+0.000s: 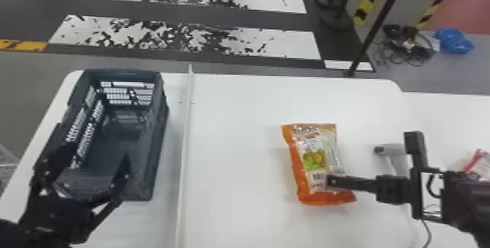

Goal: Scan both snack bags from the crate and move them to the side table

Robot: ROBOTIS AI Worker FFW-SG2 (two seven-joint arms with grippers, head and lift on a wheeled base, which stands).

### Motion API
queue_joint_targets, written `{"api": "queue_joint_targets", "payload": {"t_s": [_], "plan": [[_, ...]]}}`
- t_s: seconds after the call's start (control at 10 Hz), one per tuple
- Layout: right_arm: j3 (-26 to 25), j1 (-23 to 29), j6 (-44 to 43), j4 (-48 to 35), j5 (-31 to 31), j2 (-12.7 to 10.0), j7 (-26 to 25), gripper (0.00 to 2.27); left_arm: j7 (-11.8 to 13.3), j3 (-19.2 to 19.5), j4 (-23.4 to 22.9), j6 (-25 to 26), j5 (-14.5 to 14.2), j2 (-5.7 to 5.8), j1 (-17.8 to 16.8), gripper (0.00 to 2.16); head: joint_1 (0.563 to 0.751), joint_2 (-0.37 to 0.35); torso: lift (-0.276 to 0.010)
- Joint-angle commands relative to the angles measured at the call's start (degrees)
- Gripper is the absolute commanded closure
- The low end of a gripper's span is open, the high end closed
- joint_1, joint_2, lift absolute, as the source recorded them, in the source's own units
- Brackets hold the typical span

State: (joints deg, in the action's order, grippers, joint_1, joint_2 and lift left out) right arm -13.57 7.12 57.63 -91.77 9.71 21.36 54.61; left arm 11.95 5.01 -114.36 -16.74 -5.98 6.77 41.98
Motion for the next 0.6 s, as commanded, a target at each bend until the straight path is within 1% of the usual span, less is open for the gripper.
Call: {"api": "queue_joint_targets", "payload": {"t_s": [0.0, 0.1, 0.2, 0.3, 0.4, 0.5], "plan": [[-3.48, 1.58, 0.52, -2.98, 3.30, 0.00, -0.03, 2.25, 0.00, 0.00, -0.07, 0.00, 0.00, 0.00, 0.12, 0.12, 0.695, -0.103, -0.075], [-6.91, 2.19, 2.45, -4.91, 6.29, 0.08, 0.41, 2.25, 0.00, 0.00, -0.07, 0.00, 0.09, 0.00, 0.12, 0.12, 0.695, -0.112, -0.075], [-10.77, 2.19, 3.33, -5.18, 10.24, 0.17, 0.94, 2.25, 0.00, -0.09, -0.07, 0.00, 0.09, 0.00, 0.12, 0.12, 0.695, -0.118, -0.075], [-14.82, 2.02, 3.50, -5.18, 12.70, 0.08, 0.24, 2.25, 0.00, -0.26, -0.25, 0.00, 0.26, 0.00, 0.12, 0.12, 0.695, -0.134, -0.075], [-19.56, 1.75, 3.50, -5.09, 17.10, 0.17, -1.87, 2.25, 0.00, -0.17, -0.86, 0.00, 0.35, 0.00, 0.64, 0.12, 0.695, -0.164, -0.075], [-23.43, 1.67, 3.50, -4.82, 20.18, 0.35, -5.21, 2.25, -0.08, 0.00, -1.57, 0.00, 0.44, 0.00, 0.99, 0.12, 0.695, -0.187, -0.075]]}}
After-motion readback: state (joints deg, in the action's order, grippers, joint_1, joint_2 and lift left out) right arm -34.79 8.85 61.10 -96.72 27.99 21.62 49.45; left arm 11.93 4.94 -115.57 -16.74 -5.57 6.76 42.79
